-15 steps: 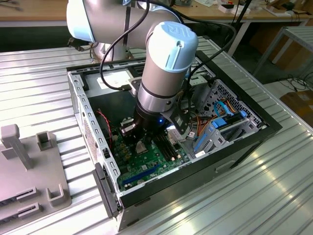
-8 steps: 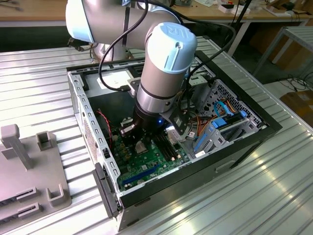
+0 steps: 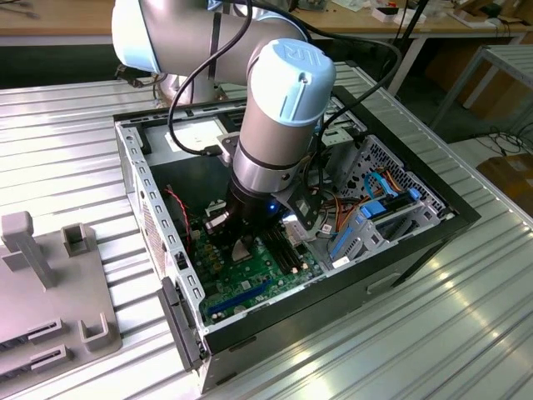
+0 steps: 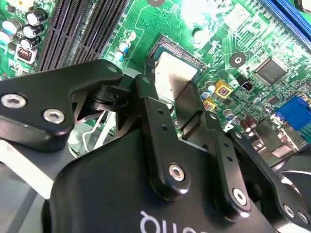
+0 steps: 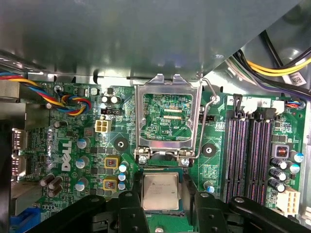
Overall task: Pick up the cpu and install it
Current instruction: 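Place the cpu into insertion slot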
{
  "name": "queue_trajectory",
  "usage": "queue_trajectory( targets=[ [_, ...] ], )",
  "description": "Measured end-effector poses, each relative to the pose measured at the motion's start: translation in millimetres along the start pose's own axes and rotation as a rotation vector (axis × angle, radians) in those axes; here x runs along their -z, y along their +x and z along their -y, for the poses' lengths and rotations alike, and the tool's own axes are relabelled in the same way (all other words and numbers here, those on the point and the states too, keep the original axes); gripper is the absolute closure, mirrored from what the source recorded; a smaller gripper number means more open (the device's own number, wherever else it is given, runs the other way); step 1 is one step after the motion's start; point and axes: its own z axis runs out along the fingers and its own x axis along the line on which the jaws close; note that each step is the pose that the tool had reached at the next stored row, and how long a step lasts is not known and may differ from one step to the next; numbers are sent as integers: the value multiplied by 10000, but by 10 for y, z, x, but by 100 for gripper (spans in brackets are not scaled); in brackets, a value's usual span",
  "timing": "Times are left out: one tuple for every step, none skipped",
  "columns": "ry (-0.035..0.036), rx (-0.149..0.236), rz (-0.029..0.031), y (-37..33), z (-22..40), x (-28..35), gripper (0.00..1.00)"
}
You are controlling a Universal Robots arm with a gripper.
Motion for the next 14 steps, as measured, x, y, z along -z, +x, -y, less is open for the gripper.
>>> queue_trajectory(
  targets=[
    [0, 0, 0, 0, 0, 0, 58],
    [0, 0, 0, 0, 0, 0, 58],
    [-1, 0, 0, 0, 0, 0, 58],
    [-4, 0, 1, -1, -1, 2, 58],
    [-5, -1, 0, -1, -1, 5, 58],
    [-5, -4, 0, -1, -1, 7, 58],
    [-4, -7, -1, -1, 0, 9, 58],
    [0, -10, -3, -1, 1, 13, 58],
    [-1, -14, -4, 0, 1, 16, 58],
    [-3, -15, -3, 0, 1, 16, 58],
    [-3, -16, -3, -1, 1, 17, 58],
    [-3, -18, -3, -2, 1, 18, 58],
    [-3, -22, -3, -3, 2, 18, 58],
    [-1, -45, -4, -8, 3, 19, 58]
  ],
)
